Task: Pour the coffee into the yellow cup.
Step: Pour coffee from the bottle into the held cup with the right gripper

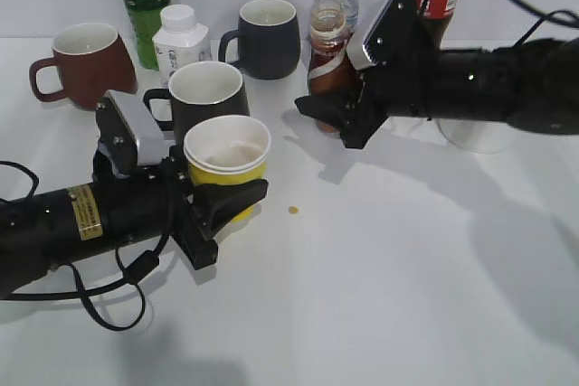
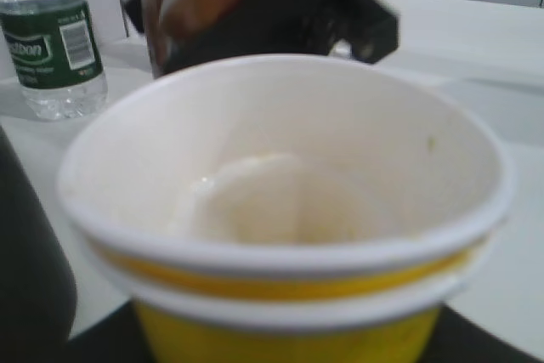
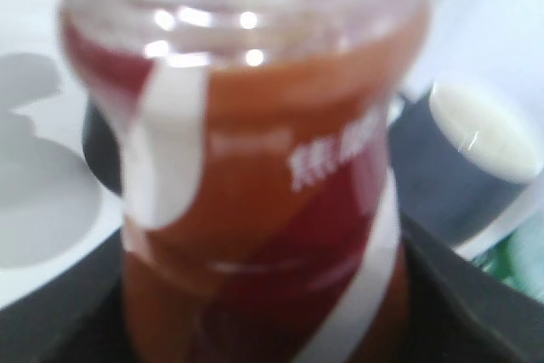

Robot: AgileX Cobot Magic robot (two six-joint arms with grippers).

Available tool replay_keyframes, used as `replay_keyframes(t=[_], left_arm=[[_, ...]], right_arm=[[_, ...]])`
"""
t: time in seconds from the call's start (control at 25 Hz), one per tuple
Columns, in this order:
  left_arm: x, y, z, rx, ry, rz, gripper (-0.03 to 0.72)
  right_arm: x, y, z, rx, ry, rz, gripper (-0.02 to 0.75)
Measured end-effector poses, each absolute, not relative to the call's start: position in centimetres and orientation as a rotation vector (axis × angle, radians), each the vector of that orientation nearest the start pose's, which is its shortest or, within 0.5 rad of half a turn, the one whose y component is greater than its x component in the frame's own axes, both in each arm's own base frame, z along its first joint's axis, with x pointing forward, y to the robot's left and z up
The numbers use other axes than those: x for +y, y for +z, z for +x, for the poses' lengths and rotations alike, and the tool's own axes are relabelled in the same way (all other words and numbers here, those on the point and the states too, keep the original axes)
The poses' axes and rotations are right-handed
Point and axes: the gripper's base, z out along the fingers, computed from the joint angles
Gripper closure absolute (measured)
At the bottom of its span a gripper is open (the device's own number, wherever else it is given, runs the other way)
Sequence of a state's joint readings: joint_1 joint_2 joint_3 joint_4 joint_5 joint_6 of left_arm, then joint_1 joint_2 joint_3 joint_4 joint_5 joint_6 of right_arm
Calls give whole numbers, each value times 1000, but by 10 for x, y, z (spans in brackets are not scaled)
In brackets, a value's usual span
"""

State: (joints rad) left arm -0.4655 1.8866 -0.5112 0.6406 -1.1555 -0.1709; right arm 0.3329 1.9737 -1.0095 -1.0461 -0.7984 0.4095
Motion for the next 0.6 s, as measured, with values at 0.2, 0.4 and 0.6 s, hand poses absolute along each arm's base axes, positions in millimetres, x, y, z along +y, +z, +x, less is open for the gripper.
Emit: replay_keyframes(t=[0.2,0.4,0.6], left_arm=[[-175,126,237,1574,-770,924,355],[-180,130,241,1534,-781,949,355],[-193,133,246,1530,-773,999,358]], right_arm=[[181,184,340,1424,496,-1278,238],[181,195,334,1334,445,-1368,238],[186,194,330,1254,390,-1459,238]])
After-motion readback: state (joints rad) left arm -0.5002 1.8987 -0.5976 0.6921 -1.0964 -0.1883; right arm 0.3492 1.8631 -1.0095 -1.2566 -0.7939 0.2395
